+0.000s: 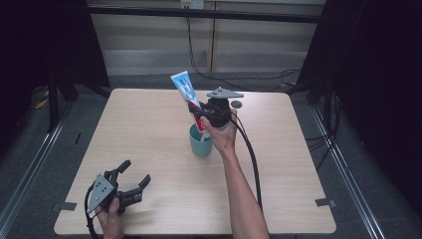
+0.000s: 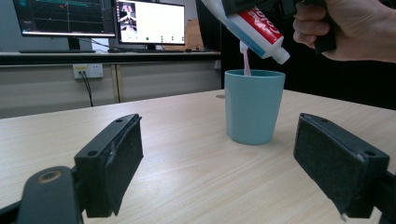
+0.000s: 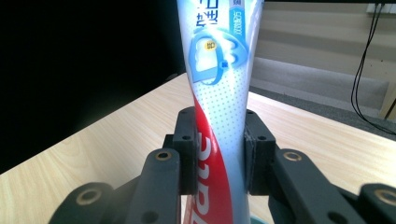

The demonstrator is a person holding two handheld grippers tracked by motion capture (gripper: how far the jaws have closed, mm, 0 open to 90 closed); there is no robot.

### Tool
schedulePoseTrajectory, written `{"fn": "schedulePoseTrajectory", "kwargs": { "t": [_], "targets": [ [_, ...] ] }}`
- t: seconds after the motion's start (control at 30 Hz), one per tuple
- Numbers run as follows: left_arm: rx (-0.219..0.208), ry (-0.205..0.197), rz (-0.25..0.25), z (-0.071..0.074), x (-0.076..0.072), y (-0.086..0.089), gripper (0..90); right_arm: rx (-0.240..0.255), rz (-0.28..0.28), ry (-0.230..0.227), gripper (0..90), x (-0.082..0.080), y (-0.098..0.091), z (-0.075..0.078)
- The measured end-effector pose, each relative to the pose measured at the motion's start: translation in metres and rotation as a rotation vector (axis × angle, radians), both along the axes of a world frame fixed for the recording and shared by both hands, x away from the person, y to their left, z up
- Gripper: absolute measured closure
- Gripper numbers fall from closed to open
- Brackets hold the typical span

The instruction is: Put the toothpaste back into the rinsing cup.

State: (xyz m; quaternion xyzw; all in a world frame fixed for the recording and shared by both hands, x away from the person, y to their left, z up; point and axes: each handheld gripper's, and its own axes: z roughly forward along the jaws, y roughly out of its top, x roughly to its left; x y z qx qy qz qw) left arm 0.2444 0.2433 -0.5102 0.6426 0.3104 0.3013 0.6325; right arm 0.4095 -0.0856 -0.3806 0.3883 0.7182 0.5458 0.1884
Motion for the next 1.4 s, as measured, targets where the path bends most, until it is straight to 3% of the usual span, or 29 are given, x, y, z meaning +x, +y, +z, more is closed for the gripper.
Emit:
{"fn": "schedulePoseTrajectory", "kwargs": {
  "t": [0.6, 0.87, 1.4],
  "targets": [
    [-0.004, -0.001, -0.003, 0.000, 0.000, 0.000, 15.6, -0.007, -0.015, 0.029, 71.0, 0.010, -0.004, -0.021],
    [-0.004, -0.001, -0.002, 0.000, 0.000, 0.000, 15.6, 0.011, -0.018, 0.045, 70.9, 0.012, -0.005, -0.030],
    [-0.005, -0.001, -0.002, 0.000, 0.000, 0.000, 15.6, 0.006, -0.015, 0.056, 73.1, 0.002, -0.010, -0.038]
  ]
}}
